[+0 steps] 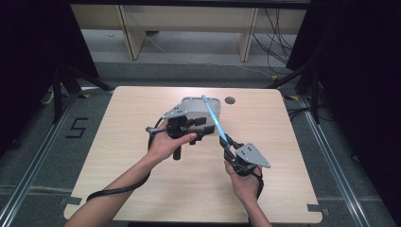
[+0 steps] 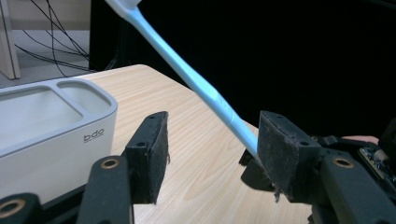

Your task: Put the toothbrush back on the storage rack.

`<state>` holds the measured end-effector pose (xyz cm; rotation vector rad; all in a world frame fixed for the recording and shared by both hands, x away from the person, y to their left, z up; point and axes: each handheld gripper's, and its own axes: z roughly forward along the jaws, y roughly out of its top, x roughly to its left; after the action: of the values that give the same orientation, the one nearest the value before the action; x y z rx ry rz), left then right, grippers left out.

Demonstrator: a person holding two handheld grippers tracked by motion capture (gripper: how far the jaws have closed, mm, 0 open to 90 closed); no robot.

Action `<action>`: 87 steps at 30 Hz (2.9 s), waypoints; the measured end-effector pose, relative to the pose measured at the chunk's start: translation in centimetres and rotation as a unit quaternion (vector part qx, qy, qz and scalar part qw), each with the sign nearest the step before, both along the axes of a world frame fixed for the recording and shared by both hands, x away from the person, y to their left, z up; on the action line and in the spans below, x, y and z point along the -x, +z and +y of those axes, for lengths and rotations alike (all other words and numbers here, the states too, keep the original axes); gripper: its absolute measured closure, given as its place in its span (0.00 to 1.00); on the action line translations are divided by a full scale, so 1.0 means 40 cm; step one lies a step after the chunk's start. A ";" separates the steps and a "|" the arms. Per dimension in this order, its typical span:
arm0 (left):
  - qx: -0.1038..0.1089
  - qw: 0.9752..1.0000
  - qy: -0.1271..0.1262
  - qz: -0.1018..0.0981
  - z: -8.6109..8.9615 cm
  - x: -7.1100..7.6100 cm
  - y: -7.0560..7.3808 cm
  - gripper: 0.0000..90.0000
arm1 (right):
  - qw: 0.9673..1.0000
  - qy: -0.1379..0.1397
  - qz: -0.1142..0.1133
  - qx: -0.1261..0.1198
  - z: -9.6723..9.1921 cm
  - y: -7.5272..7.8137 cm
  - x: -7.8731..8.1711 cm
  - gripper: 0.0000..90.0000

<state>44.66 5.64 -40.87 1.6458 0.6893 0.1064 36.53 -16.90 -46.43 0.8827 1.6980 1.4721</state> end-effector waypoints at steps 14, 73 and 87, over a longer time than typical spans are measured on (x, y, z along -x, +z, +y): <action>0.011 1.000 -0.004 0.012 -0.023 -0.016 -0.002 0.54 | 1.000 0.005 0.007 -0.007 0.012 0.005 0.006 0.88; -0.047 0.979 0.112 -0.164 0.103 -0.016 0.027 0.92 | 0.996 -0.016 0.057 0.071 -0.075 -0.044 0.036 0.44; -0.046 0.973 0.140 -0.175 0.136 -0.048 0.033 0.92 | 0.996 -0.024 0.072 0.054 -0.106 -0.073 0.060 0.43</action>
<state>46.58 11.08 -39.56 1.5543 0.6464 0.6261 34.13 -21.13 -49.34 0.9831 1.8305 1.2984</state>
